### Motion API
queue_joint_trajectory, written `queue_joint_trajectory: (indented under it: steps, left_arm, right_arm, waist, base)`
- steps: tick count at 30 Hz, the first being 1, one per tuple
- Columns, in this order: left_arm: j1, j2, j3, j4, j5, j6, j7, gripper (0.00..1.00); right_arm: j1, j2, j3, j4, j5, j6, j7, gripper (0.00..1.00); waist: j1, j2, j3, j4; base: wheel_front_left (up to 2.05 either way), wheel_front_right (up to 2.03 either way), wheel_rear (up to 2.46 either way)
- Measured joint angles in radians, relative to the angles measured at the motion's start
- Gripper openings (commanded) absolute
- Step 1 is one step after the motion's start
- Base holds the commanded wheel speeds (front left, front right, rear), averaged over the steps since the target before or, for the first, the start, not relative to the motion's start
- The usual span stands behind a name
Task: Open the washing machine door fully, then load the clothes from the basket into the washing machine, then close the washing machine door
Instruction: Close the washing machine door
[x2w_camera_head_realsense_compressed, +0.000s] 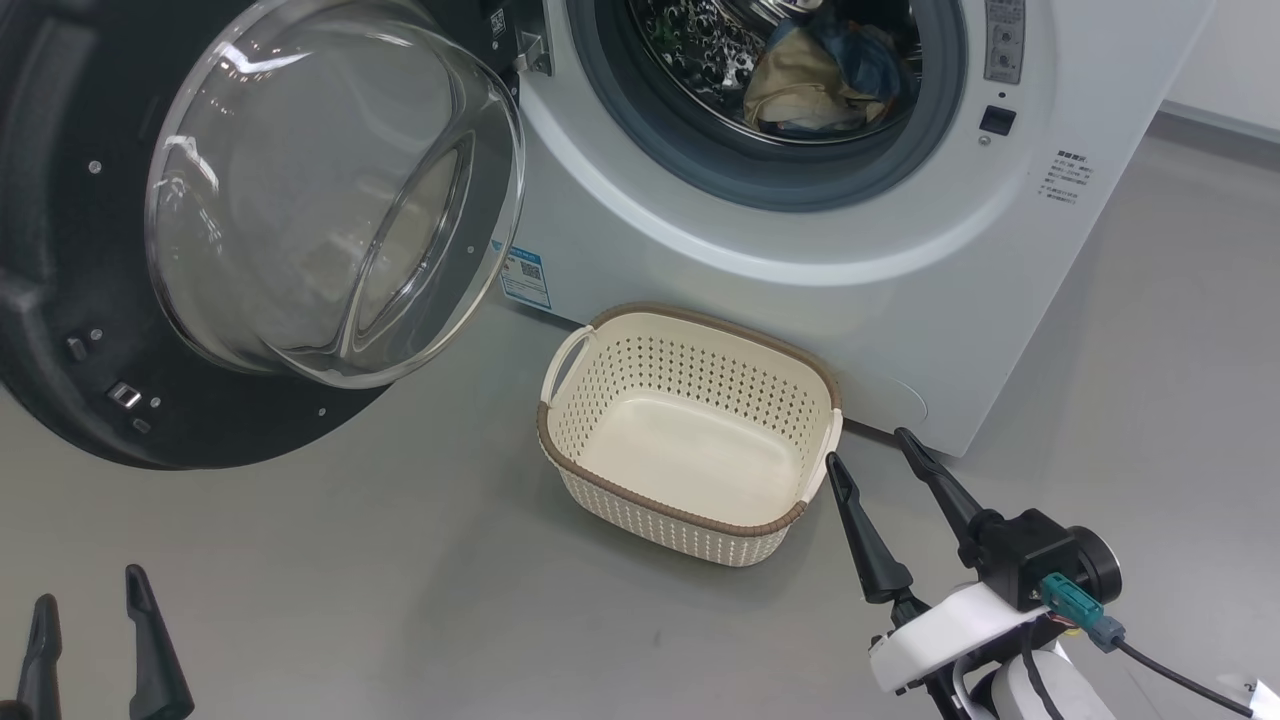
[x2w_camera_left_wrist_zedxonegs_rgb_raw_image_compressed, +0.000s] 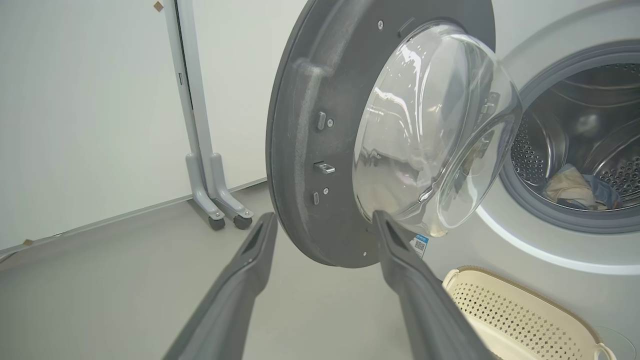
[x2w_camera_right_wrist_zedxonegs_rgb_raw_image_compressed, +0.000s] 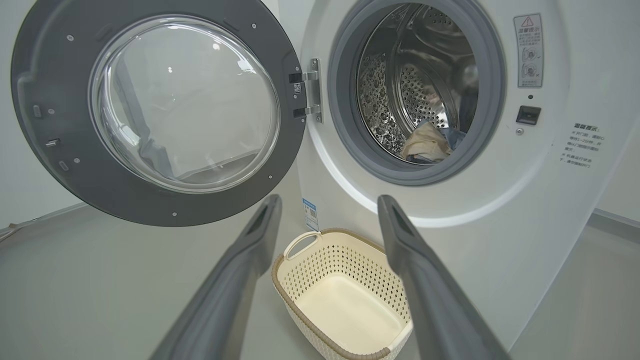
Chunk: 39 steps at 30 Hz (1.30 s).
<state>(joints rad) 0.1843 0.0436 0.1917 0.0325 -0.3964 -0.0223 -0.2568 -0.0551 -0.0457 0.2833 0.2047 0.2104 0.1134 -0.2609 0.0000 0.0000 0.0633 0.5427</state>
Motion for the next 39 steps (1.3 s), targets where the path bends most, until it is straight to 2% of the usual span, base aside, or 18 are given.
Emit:
queue_joint_trajectory:
  steps: [2,3,4,8,13,16,26,39]
  left_arm:
    - [0.0,0.0,-0.001,-0.001,-0.001,0.0,0.0,1.0]
    - [0.0,0.0,-0.002,-0.001,-0.004,0.0,0.0,0.38]
    - [0.0,0.0,-0.004,-0.001,-0.004,0.0,0.0,0.0]
    - [0.0,0.0,-0.009,-0.001,-0.032,0.0,0.0,0.0]
    - [-0.002,-0.002,0.014,-0.01,-0.137,-0.003,0.0,0.0]
    - [-0.004,-0.002,0.04,-0.011,-0.176,-0.019,0.0,0.0]
    - [-0.059,-0.01,0.108,0.031,-0.449,-0.064,0.0,0.0]
    - [-0.191,-0.007,0.183,0.087,-0.642,-0.093,0.01,0.0]
  right_arm:
    - [0.0,0.0,0.001,0.003,0.0,0.0,0.0,1.0]
    - [-0.001,0.0,0.001,0.004,0.0,0.0,0.0,1.0]
    - [-0.002,0.0,0.001,0.006,0.0,0.0,0.0,1.0]
    - [-0.005,-0.003,0.001,0.008,0.0,0.0,0.0,1.0]
    - [-0.008,-0.004,0.0,0.014,0.002,0.002,0.0,1.0]
    - [-0.008,-0.004,0.0,0.019,0.009,0.003,0.0,1.0]
    - [-0.008,-0.004,-0.003,0.021,0.019,0.003,0.0,1.0]
    - [-0.008,-0.008,-0.013,0.02,0.024,0.003,0.0,1.0]
  waist:
    - [0.0,0.0,0.001,0.0]
    - [0.0,0.0,0.002,0.0]
    - [0.0,0.0,0.002,0.0]
    - [0.0,0.0,0.003,-0.001]
    - [0.0,0.0,0.005,-0.002]
    - [0.0,0.0,0.006,-0.002]
    - [0.0,0.0,0.01,-0.003]
    - [0.0,0.0,0.014,-0.011]
  base:
    - [0.0,0.0,0.0]
    - [0.0,0.0,0.0]
    - [0.0,0.0,0.0]
    - [0.0,0.0,0.0]
    - [0.0,0.0,0.0]
    - [0.0,0.0,0.0]
    - [0.0,0.0,0.0]
    - [0.0,0.0,0.0]
